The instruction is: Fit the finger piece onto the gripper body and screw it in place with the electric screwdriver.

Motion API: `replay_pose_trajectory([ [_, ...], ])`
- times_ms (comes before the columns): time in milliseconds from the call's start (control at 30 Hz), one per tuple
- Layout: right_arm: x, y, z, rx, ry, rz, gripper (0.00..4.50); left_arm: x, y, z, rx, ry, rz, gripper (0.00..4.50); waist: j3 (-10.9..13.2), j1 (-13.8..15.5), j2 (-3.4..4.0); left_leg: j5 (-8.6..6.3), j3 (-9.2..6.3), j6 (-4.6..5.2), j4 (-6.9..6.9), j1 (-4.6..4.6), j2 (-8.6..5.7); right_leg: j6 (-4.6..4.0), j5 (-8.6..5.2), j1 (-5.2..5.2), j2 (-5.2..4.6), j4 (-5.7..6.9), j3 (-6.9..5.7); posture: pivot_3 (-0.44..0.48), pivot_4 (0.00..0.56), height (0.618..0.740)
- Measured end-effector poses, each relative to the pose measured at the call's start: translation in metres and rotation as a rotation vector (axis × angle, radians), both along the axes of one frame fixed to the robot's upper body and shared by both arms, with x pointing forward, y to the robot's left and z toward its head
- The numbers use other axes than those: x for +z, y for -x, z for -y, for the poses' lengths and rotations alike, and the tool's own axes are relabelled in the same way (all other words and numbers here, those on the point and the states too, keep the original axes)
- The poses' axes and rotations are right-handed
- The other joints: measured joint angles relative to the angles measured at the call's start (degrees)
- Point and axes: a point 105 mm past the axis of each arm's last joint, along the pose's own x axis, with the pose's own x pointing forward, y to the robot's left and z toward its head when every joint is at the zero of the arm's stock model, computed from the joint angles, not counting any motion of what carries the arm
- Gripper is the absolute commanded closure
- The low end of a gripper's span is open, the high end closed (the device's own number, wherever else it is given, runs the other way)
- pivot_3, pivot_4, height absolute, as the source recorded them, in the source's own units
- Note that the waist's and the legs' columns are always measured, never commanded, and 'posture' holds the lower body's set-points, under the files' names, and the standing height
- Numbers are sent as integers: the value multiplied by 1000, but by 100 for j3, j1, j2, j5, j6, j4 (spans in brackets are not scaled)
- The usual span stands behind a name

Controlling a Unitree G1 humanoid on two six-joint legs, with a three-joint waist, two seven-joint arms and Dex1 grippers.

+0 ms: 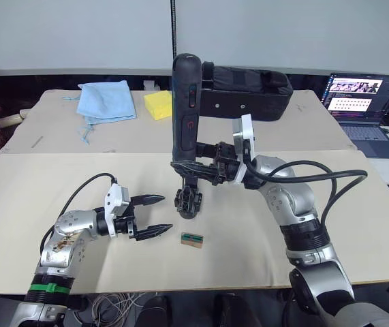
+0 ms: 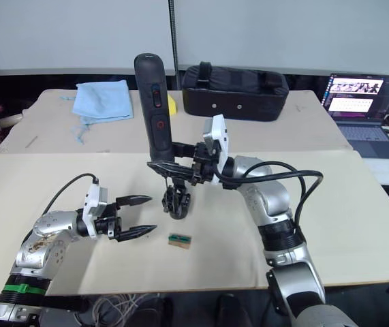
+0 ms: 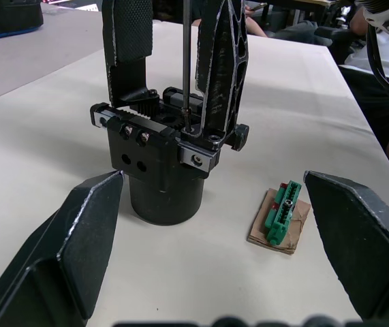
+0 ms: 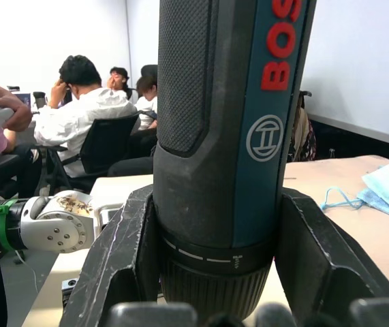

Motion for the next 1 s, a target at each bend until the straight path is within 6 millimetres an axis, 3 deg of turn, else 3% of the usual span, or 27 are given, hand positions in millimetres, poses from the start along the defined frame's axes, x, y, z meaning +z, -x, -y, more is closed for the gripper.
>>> replay_pose_trajectory([
  [367,-4,2,-1,0,14,6,2571,-6,-2,6,9,-20,-8,0,0,2,0,0,0,0,0,0,0,1,0,1,0,0,-1,0,150,740],
  [567,-4,2,-1,-1,14,7,2571,-17,-13,7,48,-65,-22,0,0,3,0,0,0,0,0,0,-1,4,2,1,0,0,-1,0,150,740],
  [1000,-4,2,-1,-2,14,8,2571,-31,-32,31,15,-113,-50,0,0,5,-1,0,-2,1,1,-1,-3,12,7,3,2,0,-2,0,150,740],
])
